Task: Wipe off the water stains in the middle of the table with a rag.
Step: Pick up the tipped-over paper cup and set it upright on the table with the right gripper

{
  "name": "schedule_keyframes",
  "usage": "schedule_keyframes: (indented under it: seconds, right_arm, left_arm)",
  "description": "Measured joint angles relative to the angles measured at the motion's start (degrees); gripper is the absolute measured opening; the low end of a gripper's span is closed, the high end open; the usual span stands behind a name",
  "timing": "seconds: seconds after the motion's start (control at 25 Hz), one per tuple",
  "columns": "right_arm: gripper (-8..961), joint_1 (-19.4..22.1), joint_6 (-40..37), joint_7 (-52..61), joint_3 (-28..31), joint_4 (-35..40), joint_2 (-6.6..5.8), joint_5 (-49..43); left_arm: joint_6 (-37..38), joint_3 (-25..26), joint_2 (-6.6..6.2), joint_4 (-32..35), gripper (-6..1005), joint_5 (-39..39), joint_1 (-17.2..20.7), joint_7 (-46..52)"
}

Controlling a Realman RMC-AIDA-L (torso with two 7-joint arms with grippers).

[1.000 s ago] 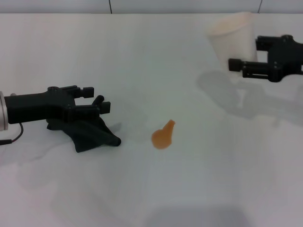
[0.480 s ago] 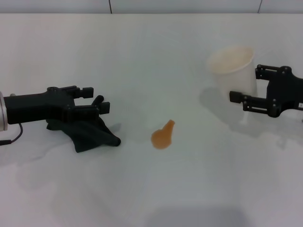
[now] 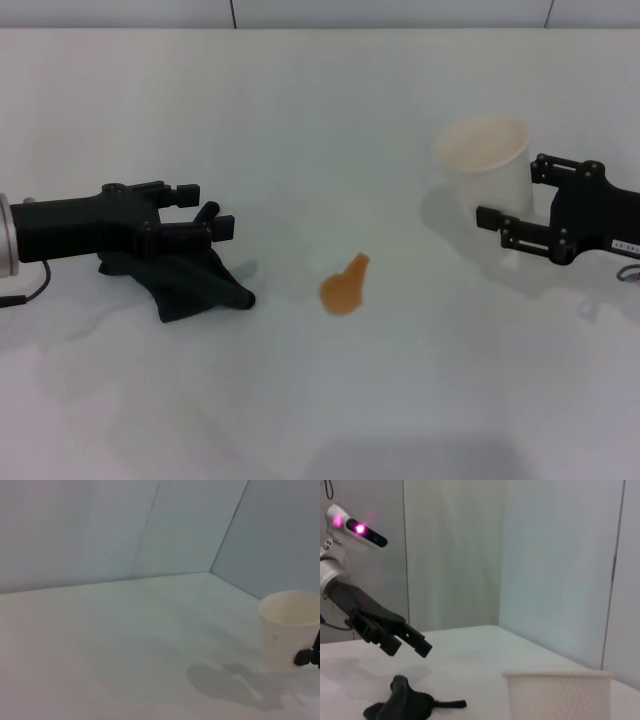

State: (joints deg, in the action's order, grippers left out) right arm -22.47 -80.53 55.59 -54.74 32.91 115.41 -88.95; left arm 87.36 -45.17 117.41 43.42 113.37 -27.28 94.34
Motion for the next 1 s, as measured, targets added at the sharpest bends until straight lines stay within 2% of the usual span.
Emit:
schedule_keyframes:
  seconds: [0.2, 0.36, 0.52, 1.0]
  right_arm:
    - [640, 0.01, 0.51, -0.22, -0.99, -0.01, -0.09, -1.06]
    - [641, 0.48, 2.78, -0.64, -4.71, 2.33, -0.51, -3.19]
    - [641, 0.61, 5.59, -0.97, -5.17, 3.32, -0.30, -5.91]
    - [643, 0.37, 10.96, -2.47, -6.08, 2.77, -0.19, -5.88]
  left_arm:
    - [0.00, 0.00, 0.01, 0.00, 846, 0.00, 0.14, -0.03]
    - [0.00, 0.00, 0.02, 0.00, 846, 0.00, 0.16, -0.03]
    - [0.00, 0.00, 0.10, 0.00, 846, 0.00, 0.09, -0.03]
    - [-0.16, 0.00, 0.04, 0.00, 846, -0.59, -0.06, -0.03]
